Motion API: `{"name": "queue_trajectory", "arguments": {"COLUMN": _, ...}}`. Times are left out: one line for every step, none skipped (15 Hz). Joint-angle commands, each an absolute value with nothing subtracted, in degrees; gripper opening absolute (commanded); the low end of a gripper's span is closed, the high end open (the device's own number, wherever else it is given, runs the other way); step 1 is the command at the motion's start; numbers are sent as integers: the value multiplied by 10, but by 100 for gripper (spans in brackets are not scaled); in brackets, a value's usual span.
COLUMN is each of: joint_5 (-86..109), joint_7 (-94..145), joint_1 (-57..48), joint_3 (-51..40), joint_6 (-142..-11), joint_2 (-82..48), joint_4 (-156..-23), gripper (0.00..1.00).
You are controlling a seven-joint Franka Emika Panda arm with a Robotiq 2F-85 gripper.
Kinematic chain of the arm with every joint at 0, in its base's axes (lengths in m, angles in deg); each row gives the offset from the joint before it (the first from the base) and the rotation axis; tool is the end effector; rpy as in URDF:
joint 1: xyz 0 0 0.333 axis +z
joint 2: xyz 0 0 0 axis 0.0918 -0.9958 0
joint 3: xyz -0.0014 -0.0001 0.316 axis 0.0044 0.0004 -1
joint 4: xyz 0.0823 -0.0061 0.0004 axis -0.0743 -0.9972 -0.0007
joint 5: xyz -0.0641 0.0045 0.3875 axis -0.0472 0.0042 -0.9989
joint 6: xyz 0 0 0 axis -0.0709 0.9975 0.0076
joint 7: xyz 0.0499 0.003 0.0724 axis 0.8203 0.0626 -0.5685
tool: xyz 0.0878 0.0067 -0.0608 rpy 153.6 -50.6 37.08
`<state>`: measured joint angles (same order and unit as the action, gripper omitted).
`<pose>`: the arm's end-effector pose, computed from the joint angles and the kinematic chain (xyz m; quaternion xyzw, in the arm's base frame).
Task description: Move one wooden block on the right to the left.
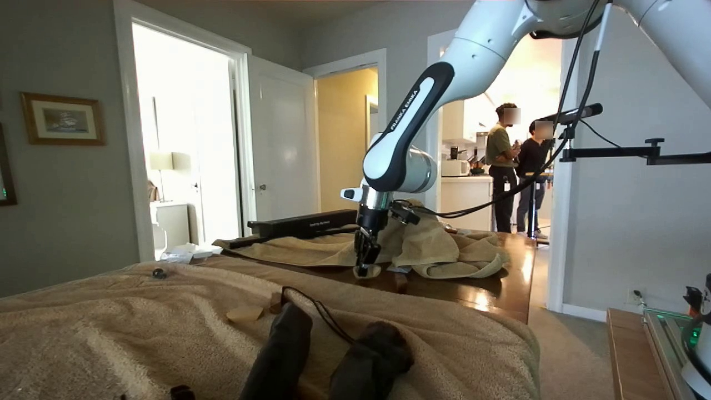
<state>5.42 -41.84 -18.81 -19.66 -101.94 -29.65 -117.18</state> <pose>0.5985 -0.0393 0.1937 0.8834 0.4562 0.1074 0.0066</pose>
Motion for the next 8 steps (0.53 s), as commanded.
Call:
{"name": "queue_trajectory", "arguments": {"joint_5": 91, "joint_7": -463, "joint_1": -183, "joint_3": -211, "joint_6": -1081, "joint_2": -257, "joint_4": -1238, "gripper": 7}}
{"name": "queue_trajectory", "arguments": {"joint_5": 97, "joint_7": -473, "joint_1": -184, "joint_3": -218, "joint_6": -1095, "joint_2": -253, "joint_4": -1249, "gripper": 7}}
{"name": "queue_trajectory", "arguments": {"joint_5": 98, "joint_7": -490, "joint_1": -191, "joint_3": -230, "joint_6": -1106, "joint_2": -248, "joint_4": -1261, "gripper": 7}}
{"name": "queue_trajectory", "arguments": {"joint_5": 99, "joint_7": -503, "joint_1": -196, "joint_3": -240, "joint_6": -1115, "joint_2": -242, "joint_4": -1274, "gripper": 7}}
{"name": "queue_trajectory", "arguments": {"joint_5": 99, "joint_7": -517, "joint_1": -200, "joint_3": -249, "joint_6": -1119, "joint_2": -237, "joint_4": -1285, "gripper": 7}}
{"name": "queue_trajectory", "arguments": {"joint_5": 97, "joint_7": -528, "joint_1": -204, "joint_3": -257, "joint_6": -1117, "joint_2": -230, "joint_4": -1294, "gripper": 7}}
{"name": "queue_trajectory", "arguments": {"joint_5": 97, "joint_7": -535, "joint_1": -204, "joint_3": -260, "joint_6": -1120, "joint_2": -226, "joint_4": -1302, "gripper": 7}}
{"name": "queue_trajectory", "arguments": {"joint_5": 97, "joint_7": -543, "joint_1": -204, "joint_3": -261, "joint_6": -1120, "joint_2": -222, "joint_4": -1309, "gripper": 7}}
